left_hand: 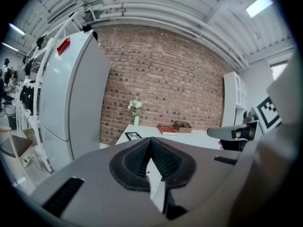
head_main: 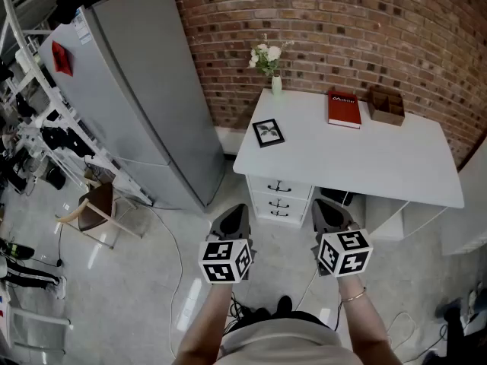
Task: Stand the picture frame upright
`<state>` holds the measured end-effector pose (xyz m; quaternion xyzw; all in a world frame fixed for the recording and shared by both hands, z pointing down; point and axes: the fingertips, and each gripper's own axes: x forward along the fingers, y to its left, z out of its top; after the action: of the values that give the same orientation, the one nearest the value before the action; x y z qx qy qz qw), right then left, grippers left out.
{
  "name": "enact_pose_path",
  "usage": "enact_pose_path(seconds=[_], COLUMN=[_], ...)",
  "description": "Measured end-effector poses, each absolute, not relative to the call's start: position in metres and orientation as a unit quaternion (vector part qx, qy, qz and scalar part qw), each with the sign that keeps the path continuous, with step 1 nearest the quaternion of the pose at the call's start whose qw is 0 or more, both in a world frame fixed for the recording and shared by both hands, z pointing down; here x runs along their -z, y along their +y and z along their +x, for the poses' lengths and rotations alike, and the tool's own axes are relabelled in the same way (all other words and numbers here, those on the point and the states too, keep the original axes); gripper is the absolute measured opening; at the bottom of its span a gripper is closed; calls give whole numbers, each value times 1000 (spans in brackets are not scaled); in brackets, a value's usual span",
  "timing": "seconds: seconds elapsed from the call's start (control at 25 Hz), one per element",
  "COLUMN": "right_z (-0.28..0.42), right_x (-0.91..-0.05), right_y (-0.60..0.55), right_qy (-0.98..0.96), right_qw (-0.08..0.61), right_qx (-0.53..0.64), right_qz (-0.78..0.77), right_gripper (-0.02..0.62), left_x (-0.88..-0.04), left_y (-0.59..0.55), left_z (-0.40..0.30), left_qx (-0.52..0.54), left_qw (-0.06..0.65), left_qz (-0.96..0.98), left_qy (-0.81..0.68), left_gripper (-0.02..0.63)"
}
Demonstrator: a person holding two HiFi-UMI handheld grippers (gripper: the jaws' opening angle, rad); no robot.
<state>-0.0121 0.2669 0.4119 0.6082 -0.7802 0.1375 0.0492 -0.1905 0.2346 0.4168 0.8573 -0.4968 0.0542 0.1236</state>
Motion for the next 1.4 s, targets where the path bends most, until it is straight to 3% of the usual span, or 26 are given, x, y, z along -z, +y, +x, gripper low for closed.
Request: enact_pose_path(seconds=[1.0, 1.08, 1.4], right_z=[-3, -1, 4], right_x=[-404, -403, -412], right_y=[274, 274, 260], right_qy=[-797, -796, -793], right_qw=[15, 11, 9], right_qx=[-137, -143, -172], right_qz=[588, 588, 584], right_gripper=[25, 45, 92], left_x=[-413, -411, -419], left_y=[247, 247, 233], left_z=[-192, -191, -192], left_qx=[-48, -48, -53], left_qw=[108, 110, 123], left_qz=[841, 841, 831], left_qy=[-528, -528, -540], left_gripper=[-6, 44, 114])
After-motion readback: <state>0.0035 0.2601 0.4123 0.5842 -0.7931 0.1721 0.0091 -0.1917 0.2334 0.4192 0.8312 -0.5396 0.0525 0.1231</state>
